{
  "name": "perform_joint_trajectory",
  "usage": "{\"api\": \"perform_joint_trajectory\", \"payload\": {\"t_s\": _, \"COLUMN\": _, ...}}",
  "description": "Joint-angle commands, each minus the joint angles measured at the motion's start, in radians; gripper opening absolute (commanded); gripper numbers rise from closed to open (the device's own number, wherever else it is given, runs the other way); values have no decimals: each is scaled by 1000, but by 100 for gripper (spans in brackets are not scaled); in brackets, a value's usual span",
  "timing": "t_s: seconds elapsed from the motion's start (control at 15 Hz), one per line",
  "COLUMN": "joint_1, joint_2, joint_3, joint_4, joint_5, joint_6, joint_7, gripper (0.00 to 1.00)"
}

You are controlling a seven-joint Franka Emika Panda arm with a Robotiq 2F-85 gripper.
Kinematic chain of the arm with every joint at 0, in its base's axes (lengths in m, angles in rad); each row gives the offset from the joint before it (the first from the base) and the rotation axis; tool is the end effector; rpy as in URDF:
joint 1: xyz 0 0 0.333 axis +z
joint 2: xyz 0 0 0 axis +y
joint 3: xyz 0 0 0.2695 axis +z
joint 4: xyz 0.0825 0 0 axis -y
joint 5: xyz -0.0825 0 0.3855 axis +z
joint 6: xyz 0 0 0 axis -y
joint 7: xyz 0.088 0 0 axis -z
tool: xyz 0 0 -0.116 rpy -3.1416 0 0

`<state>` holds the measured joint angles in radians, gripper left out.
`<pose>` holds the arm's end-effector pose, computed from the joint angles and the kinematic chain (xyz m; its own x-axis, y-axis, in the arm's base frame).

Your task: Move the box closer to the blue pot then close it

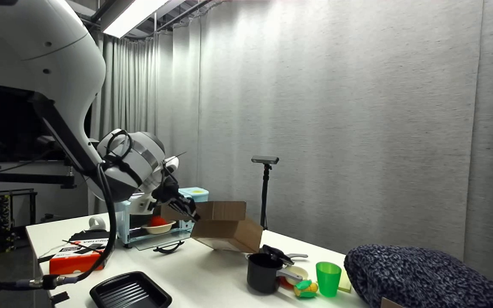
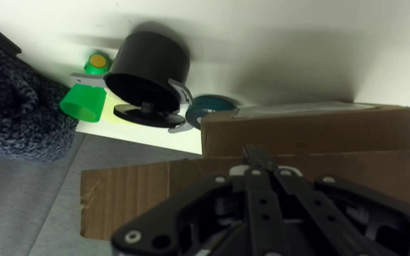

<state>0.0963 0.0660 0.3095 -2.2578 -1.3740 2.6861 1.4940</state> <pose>0.4906 0.2410 0.3016 0.6994 0.1460 0.6997 -0.0038 -0.9781 0.2079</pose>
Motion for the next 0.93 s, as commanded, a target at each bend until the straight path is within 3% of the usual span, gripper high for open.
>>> {"api": "perform_joint_trajectory", "payload": {"t_s": 0.0, "joint_1": 2, "joint_2": -35, "joint_3": 1, "joint_4": 34, "joint_5": -57, "joint_6": 11, "joint_7": 61, "gripper": 0}}
{"api": "perform_joint_trajectory", "payload": {"t_s": 0.6, "joint_1": -2, "joint_2": -85, "joint_3": 5, "joint_4": 46, "joint_5": -58, "joint_6": 27, "joint_7": 56, "gripper": 0}}
{"api": "perform_joint_trajectory", "payload": {"t_s": 0.87, "joint_1": -7, "joint_2": -47, "joint_3": 0, "joint_4": 62, "joint_5": -33, "joint_6": 13, "joint_7": 31, "gripper": 0}}
